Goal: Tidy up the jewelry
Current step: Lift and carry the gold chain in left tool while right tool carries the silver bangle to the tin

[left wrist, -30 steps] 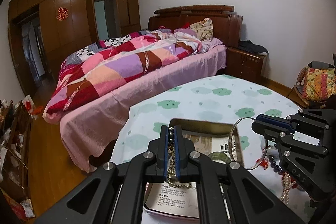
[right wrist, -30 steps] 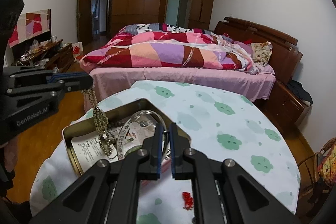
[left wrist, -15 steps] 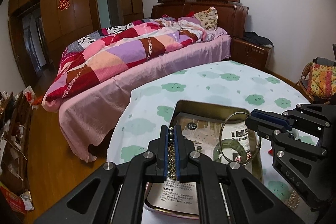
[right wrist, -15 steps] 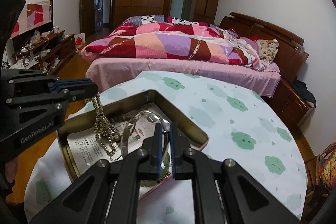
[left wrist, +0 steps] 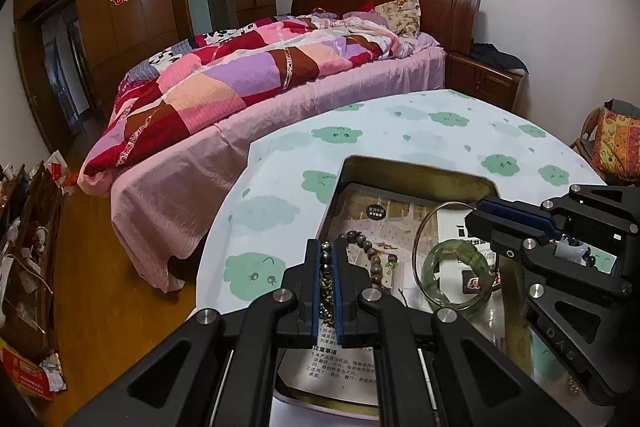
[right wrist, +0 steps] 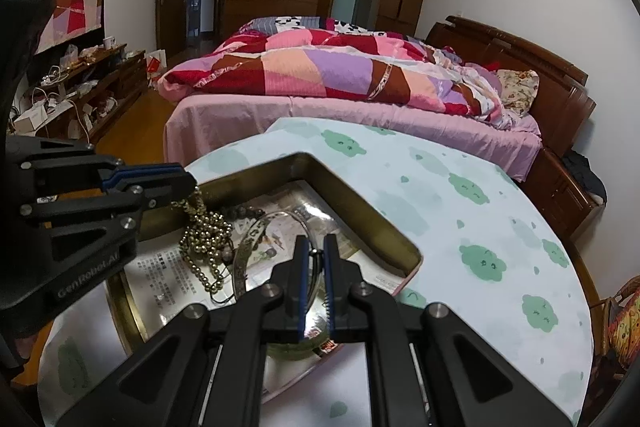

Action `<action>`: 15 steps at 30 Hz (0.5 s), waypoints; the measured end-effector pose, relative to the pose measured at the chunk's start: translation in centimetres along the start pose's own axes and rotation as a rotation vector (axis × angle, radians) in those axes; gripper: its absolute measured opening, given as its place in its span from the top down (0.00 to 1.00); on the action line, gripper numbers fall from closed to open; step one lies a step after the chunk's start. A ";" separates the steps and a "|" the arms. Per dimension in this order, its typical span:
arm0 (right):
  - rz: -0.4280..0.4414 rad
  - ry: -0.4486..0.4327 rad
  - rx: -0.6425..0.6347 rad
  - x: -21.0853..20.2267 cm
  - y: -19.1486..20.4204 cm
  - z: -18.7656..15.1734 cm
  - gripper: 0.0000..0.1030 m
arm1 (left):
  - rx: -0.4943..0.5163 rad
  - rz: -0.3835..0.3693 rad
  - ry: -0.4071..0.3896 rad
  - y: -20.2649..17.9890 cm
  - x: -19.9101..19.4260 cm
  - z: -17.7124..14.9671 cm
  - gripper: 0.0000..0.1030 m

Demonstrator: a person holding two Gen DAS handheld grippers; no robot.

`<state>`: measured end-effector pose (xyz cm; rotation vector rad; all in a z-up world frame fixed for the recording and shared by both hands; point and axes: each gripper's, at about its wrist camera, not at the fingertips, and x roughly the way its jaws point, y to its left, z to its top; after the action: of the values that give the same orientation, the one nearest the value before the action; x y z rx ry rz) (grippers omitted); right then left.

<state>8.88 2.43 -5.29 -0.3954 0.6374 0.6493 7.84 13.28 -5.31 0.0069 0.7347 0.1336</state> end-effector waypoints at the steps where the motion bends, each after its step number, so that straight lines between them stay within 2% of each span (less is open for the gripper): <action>1: 0.001 0.003 -0.001 0.1 0.0 -0.1 0.91 | 0.001 0.001 0.003 0.0 0.1 0.0 0.96; 15: 0.001 0.046 0.000 1.4 0.2 -0.7 0.91 | 0.006 -0.003 0.031 -0.2 0.9 -0.5 0.96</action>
<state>9.33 2.78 -6.79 -0.4113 0.6814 0.6427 8.17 13.12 -6.30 0.0092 0.7662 0.1284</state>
